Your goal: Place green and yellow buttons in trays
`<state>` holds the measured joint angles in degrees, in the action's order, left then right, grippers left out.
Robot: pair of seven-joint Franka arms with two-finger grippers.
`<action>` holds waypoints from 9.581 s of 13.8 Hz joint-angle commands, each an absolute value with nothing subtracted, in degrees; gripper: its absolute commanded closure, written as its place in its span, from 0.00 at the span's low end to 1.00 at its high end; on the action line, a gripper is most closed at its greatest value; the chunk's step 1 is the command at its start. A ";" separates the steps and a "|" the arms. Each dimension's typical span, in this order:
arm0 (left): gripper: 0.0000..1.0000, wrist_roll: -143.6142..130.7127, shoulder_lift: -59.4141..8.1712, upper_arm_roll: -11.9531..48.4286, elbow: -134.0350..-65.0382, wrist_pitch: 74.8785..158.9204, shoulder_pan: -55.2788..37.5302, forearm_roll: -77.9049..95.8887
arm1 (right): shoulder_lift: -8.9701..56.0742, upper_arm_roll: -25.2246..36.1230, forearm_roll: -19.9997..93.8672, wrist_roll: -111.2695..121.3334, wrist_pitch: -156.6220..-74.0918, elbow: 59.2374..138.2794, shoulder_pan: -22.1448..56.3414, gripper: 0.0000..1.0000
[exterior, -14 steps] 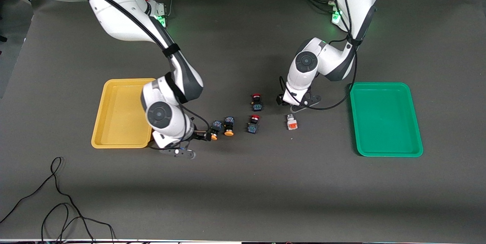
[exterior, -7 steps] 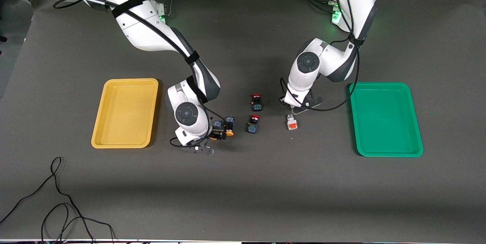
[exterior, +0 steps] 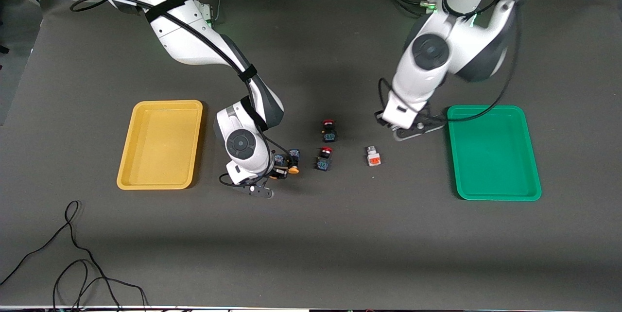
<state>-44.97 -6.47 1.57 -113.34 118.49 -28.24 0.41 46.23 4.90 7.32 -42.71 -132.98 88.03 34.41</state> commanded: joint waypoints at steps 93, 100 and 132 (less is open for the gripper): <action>0.87 0.68 -13.70 2.11 -102.73 103.25 6.40 -1.31 | 27.95 44.83 15.63 19.94 -130.58 114.86 40.35 1.00; 0.87 7.73 -19.58 2.02 -120.32 131.90 12.74 -5.27 | 31.99 44.30 22.23 24.87 -140.01 119.00 40.34 1.00; 0.00 0.09 -2.46 0.79 -89.56 83.58 -2.37 1.40 | 23.38 61.44 16.96 11.69 -66.98 69.61 41.66 0.00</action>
